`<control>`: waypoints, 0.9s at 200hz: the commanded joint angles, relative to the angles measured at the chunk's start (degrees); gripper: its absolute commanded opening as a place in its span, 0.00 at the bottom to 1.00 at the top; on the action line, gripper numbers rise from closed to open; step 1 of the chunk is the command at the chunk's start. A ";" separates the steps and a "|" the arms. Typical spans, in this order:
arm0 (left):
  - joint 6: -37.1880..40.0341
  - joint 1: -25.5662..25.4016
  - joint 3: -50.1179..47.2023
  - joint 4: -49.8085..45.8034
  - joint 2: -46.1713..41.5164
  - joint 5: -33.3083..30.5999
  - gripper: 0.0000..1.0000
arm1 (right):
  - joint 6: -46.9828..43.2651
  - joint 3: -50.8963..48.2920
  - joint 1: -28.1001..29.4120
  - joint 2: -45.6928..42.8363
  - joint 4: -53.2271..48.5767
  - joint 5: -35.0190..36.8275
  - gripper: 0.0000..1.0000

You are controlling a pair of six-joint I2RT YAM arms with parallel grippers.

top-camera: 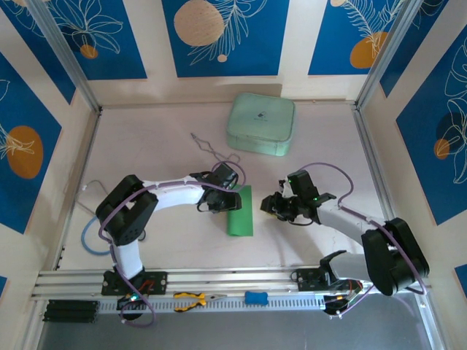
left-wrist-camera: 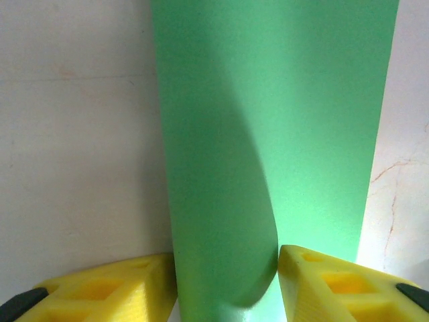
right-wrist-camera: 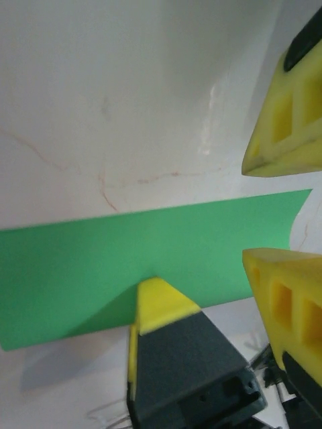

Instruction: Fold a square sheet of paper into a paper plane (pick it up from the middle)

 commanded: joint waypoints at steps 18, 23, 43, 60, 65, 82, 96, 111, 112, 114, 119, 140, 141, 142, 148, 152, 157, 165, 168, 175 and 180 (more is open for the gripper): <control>0.16 0.29 -1.89 -4.17 4.80 -5.40 0.50 | -2.18 4.14 4.66 4.72 0.82 0.02 0.11; 0.16 0.31 -1.84 -4.17 4.88 -5.32 0.50 | -2.11 4.35 5.39 5.42 0.99 0.79 0.09; 0.35 0.29 -1.45 -4.34 5.22 -5.23 0.50 | -1.58 5.09 7.39 8.01 2.35 3.00 0.03; 0.30 0.29 -1.49 -4.35 5.11 -5.32 0.50 | -0.76 5.22 8.07 9.98 4.48 3.14 0.00; 0.32 0.30 -1.49 -4.27 5.07 -5.24 0.50 | -0.60 5.26 8.36 10.55 5.19 3.24 0.00; 0.33 0.25 -1.62 -4.41 5.19 -5.22 0.49 | -1.22 5.76 9.89 11.52 6.32 5.22 0.00; 0.26 0.22 -1.77 -4.31 5.05 -5.21 0.49 | -2.07 6.81 11.57 12.17 6.11 8.21 0.00; 0.26 0.16 -1.89 -4.16 4.99 -5.14 0.49 | -1.58 7.03 12.02 13.16 7.31 9.75 0.00; 0.25 0.16 -1.91 -4.17 4.98 -5.14 0.49 | -1.53 7.03 12.02 13.19 7.39 9.82 0.00; 0.17 0.16 -1.88 -4.17 5.03 -5.14 0.49 | -1.38 7.02 12.01 13.44 7.58 10.00 0.00; 0.16 0.25 -1.84 -4.17 5.05 -5.14 0.49 | -1.15 6.96 12.05 13.74 7.98 10.31 0.00; 0.27 0.17 -1.97 -4.17 5.05 -5.14 0.49 | -0.62 7.21 11.83 15.38 9.04 10.93 0.00; 0.30 0.21 -1.95 -4.17 5.00 -5.14 0.49 | -0.56 7.25 11.83 15.45 9.04 10.94 0.00; 0.32 0.23 -1.94 -4.17 5.03 -5.14 0.49 | -0.54 7.26 11.79 15.52 9.09 10.94 0.00; 0.26 0.18 -2.00 -4.03 5.05 -5.06 0.49 | -0.53 7.45 11.65 16.05 9.29 10.66 0.00; 0.31 0.19 -1.99 -4.07 5.03 -5.05 0.49 | -0.59 7.47 11.59 16.39 9.54 10.43 0.00; 0.33 0.20 -1.95 -4.07 5.03 -4.97 0.49 | -0.65 7.55 11.56 16.75 9.84 10.27 0.00; 0.31 0.24 -1.94 -4.00 5.12 -4.92 0.49 | -0.73 7.59 11.48 17.50 10.31 9.99 0.00; 0.34 0.25 -1.98 -4.00 5.15 -4.84 0.49 | -0.88 7.56 11.48 17.79 10.53 9.83 0.00; 0.26 0.21 -2.01 -3.88 5.27 -4.81 0.49 | -1.47 7.53 11.52 18.50 11.08 9.35 0.00; 0.25 0.20 -2.00 -3.76 5.18 -4.75 0.49 | -1.76 7.38 11.69 19.00 11.26 9.52 0.00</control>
